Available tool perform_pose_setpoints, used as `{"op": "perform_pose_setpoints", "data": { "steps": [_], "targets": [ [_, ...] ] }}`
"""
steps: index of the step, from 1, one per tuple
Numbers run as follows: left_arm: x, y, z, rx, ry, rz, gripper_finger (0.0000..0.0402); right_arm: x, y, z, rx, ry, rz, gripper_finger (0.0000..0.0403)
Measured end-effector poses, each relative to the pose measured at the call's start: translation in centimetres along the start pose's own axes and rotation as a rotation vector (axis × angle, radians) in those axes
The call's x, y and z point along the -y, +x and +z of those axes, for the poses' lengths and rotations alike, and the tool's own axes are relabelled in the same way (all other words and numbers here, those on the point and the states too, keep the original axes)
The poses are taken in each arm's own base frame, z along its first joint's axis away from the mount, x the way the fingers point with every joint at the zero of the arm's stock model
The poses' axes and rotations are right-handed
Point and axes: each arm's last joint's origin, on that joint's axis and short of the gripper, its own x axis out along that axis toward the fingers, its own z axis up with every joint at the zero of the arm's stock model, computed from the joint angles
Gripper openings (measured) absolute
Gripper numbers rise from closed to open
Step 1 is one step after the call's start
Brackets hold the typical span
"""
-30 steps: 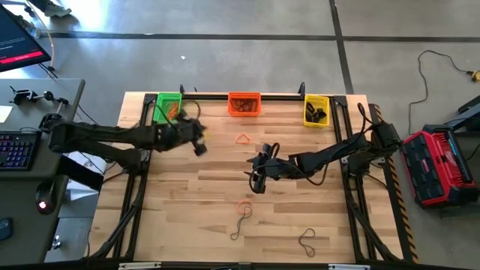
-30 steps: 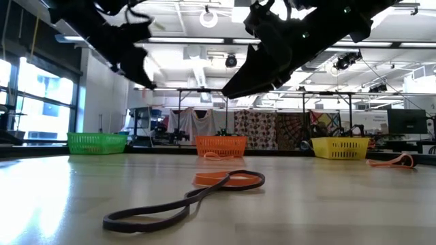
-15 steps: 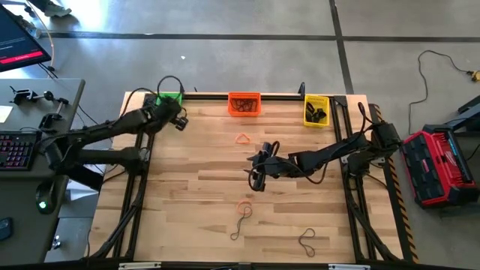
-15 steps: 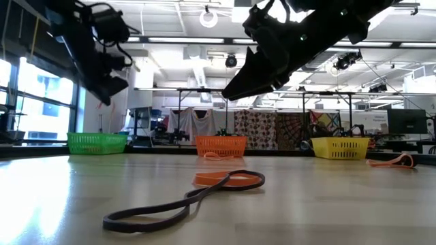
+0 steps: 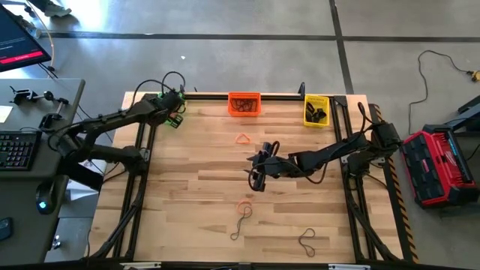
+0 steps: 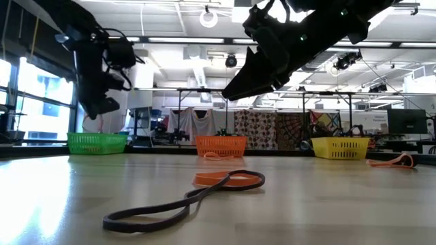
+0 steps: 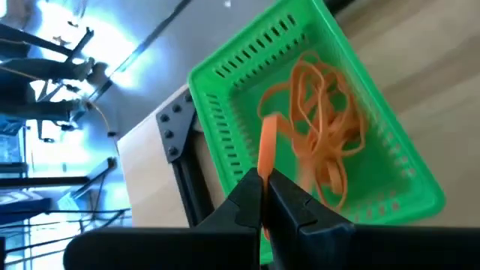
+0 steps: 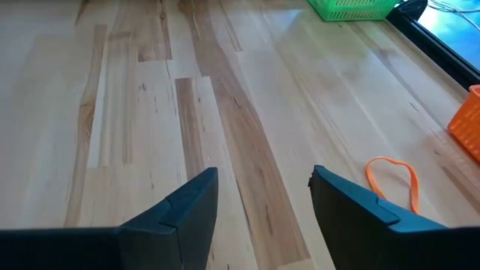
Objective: Sort rubber bands into baskets
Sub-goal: Put the middle left orange rubber band into the green bin
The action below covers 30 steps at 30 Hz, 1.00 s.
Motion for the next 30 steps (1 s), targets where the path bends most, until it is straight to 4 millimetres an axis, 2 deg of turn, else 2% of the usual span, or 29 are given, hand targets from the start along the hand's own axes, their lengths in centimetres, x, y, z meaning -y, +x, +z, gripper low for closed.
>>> {"op": "perform_pose_setpoints", "data": {
  "steps": [8, 18, 24, 30],
  "targets": [
    [0.7, 1.0, 2.8, -0.060, 0.069, -0.069, 0.0000, 0.0, 0.0, 0.0, -0.003, 0.003, 0.000, 0.0199],
    [0.3, 4.5, 6.0, -0.242, 0.116, -0.049, 0.0000, 0.0, 0.0, -0.1, -0.015, 0.018, 0.007, 0.0199],
    [0.3, 6.4, 6.3, -0.304, 0.150, -0.104, 0.0009, -0.1, 0.0, -0.2, -0.018, 0.018, 0.024, 0.0199],
    [0.9, 6.4, 6.3, -0.304, 0.219, -0.116, 0.0053, -0.1, 0.0, -0.2, -0.018, 0.018, 0.024, 0.0199]
  ]
}}
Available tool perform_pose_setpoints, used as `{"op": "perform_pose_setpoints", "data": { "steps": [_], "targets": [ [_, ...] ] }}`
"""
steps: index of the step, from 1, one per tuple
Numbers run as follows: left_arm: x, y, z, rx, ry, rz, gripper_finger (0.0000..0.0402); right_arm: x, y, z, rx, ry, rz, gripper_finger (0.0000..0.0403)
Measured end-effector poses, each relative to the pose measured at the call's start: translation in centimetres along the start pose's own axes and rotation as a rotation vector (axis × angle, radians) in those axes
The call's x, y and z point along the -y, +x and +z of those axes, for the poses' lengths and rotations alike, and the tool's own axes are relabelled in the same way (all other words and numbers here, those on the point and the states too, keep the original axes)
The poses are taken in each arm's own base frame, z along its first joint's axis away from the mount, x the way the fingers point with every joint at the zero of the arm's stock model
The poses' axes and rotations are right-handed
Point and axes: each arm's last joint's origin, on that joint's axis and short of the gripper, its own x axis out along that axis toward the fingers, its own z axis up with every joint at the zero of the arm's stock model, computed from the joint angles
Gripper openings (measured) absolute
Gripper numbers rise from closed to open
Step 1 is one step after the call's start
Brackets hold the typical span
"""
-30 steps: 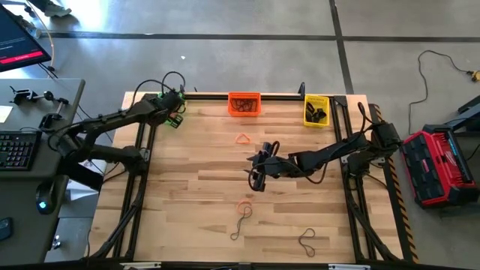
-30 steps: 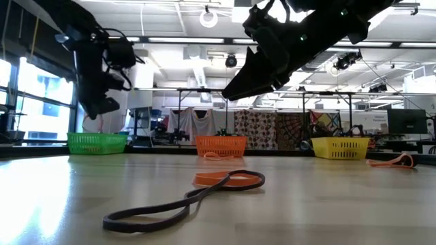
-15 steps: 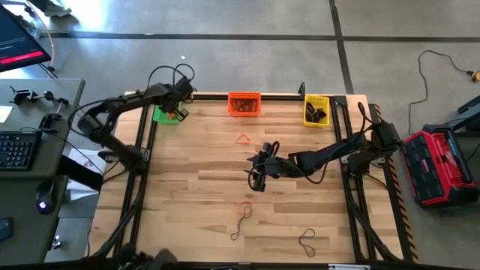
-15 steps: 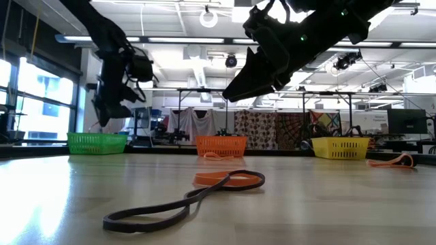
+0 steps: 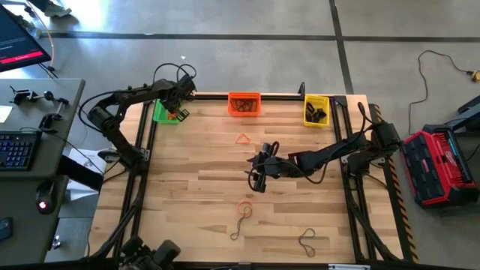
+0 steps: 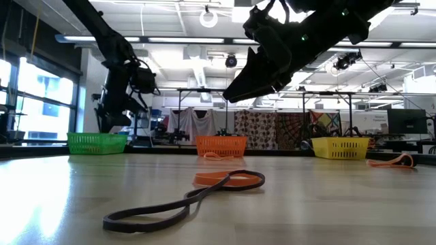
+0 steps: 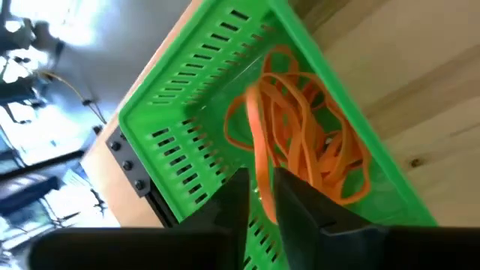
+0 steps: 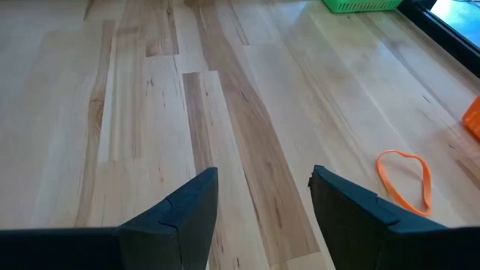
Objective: Sort rubber bands into baskets
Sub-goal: Put the middle left orange rubber band into the green bin, then put the top orange rubber band into the green bin
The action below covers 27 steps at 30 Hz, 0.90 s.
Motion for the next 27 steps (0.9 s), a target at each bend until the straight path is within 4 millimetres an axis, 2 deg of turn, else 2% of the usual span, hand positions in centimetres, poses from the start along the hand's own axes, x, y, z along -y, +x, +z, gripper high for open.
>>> {"op": "perform_pose_setpoints", "data": {
  "steps": [7, 13, 17, 20, 27],
  "targets": [
    [0.8, -0.6, 0.1, 0.017, 0.076, 0.043, 0.0114, 0.0, 0.0, 0.0, 0.000, 0.000, 0.000, 0.0199],
    [1.8, -2.3, 0.1, 0.086, 0.065, 0.041, 0.0130, -0.1, 0.0, -0.1, -0.007, -0.003, 0.001, 0.0199],
    [2.8, -4.5, -0.5, 0.241, 0.029, 0.017, 0.0127, -0.3, -0.1, -0.5, -0.044, 0.002, 0.001, 0.0199],
    [3.8, -6.2, -1.5, 0.390, 0.003, -0.064, 0.0121, -0.4, -0.3, -1.0, -0.085, 0.012, -0.002, 0.0199],
    [7.1, -9.6, -4.3, 0.746, 0.050, -0.376, 0.0115, -0.5, -0.8, -2.2, -0.209, 0.043, -0.027, 0.0199]
  ]
}}
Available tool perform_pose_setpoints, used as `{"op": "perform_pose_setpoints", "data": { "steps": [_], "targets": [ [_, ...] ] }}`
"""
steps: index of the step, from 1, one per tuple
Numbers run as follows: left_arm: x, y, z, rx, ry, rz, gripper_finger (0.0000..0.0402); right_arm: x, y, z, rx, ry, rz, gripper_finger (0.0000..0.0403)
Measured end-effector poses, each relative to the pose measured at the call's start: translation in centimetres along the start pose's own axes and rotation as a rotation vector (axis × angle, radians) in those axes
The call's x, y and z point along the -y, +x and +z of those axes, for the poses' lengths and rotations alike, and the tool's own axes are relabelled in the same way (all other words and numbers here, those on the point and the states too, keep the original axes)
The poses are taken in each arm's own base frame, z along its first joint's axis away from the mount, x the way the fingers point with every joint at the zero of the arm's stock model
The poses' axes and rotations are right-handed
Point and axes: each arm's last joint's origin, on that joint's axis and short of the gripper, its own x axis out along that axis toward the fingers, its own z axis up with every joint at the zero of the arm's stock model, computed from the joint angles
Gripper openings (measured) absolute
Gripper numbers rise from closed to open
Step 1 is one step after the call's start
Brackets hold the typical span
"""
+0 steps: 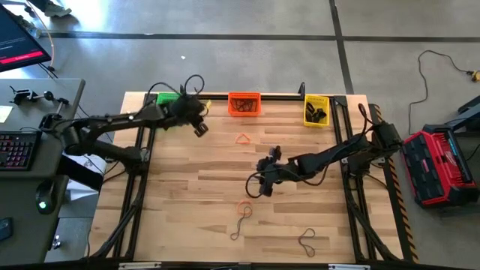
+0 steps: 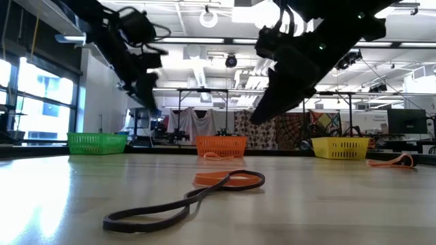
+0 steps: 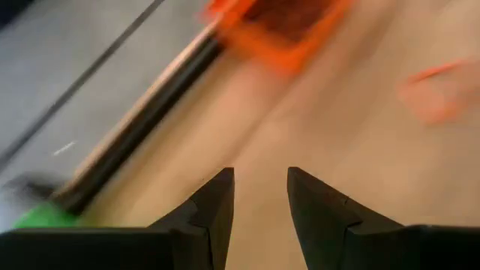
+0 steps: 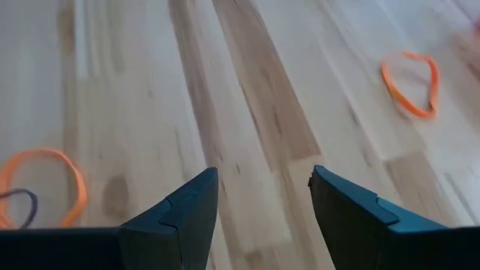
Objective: Sort rubber bands into baskets
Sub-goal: Put the top orange rubber band into the green bin
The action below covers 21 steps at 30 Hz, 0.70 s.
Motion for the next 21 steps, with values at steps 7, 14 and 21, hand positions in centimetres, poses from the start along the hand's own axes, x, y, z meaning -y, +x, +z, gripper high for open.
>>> {"op": "perform_pose_setpoints", "data": {
  "steps": [7, 14, 21],
  "targets": [
    [4.0, 0.4, 0.2, 0.126, -0.076, -0.278, 0.0115, 0.7, -1.9, 0.3, -0.010, 0.034, -0.050, 0.0199],
    [7.3, 3.3, -0.1, 0.123, -0.054, -0.371, 0.0115, 1.3, -3.8, 1.2, 0.045, 0.045, -0.066, 0.0199],
    [9.5, 6.0, -0.5, 0.091, -0.056, -0.383, 0.0126, 1.4, -4.0, 1.4, 0.056, 0.047, -0.081, 0.0199]
  ]
}}
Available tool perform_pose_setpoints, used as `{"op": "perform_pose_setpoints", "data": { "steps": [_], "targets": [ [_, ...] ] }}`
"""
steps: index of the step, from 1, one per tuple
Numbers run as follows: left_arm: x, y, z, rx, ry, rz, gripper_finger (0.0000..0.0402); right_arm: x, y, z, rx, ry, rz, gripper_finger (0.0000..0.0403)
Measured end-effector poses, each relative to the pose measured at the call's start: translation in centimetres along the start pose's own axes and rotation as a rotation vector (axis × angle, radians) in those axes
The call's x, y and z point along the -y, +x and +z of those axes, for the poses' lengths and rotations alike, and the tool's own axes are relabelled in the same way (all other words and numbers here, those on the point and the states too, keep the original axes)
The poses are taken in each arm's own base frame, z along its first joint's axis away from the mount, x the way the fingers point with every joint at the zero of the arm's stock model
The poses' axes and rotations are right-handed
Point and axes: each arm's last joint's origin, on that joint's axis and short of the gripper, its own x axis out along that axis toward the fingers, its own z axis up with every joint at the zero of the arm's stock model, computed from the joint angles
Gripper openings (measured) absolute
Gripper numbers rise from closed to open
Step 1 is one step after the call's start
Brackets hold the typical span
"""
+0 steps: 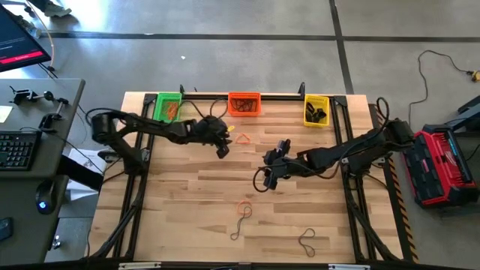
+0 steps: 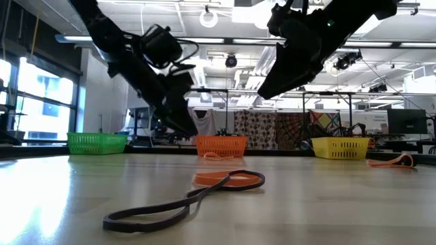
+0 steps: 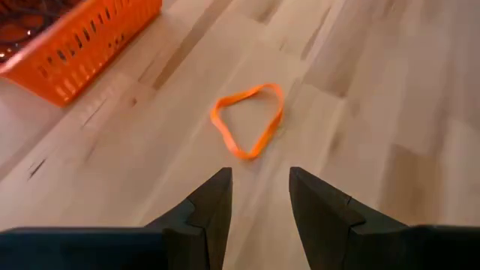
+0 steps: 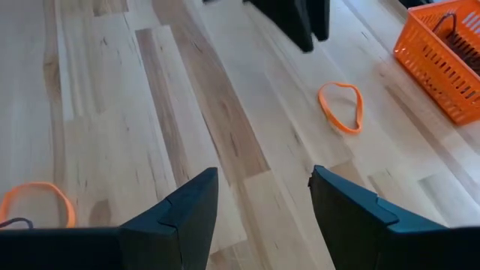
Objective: Sort rubber bands into baskets
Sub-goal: Put the top orange rubber band into the green bin
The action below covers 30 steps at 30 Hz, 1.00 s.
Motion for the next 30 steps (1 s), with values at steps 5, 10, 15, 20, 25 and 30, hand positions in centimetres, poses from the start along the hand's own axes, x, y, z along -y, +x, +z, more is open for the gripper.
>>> {"op": "perform_pose_setpoints", "data": {
  "steps": [5, 10, 15, 20, 25, 30],
  "targets": [
    [0.3, 2.1, -0.3, -0.026, 0.025, 0.090, 0.0144, 0.0, 0.0, 0.0, 0.004, -0.002, -0.016, 0.0199],
    [0.6, 3.9, 0.1, 0.013, 0.024, 0.080, 0.0157, 0.1, 0.0, 0.0, 0.002, -0.003, -0.018, 0.0199],
    [0.6, 5.5, 0.0, 0.001, 0.025, 0.103, 0.0161, 0.1, 0.0, -0.1, -0.001, -0.005, -0.019, 0.0199],
    [0.5, 6.7, -0.4, -0.022, 0.036, 0.128, 0.0161, 0.1, 0.0, -0.1, -0.002, -0.009, -0.028, 0.0199],
    [0.5, 6.9, -0.4, -0.023, 0.071, 0.136, 0.0132, 0.2, 0.0, -0.2, -0.006, -0.015, -0.046, 0.0199],
    [0.5, 6.4, -0.1, -0.028, 0.136, 0.141, 0.0057, 0.2, 0.0, -0.3, -0.016, -0.018, -0.053, 0.0199]
  ]
}}
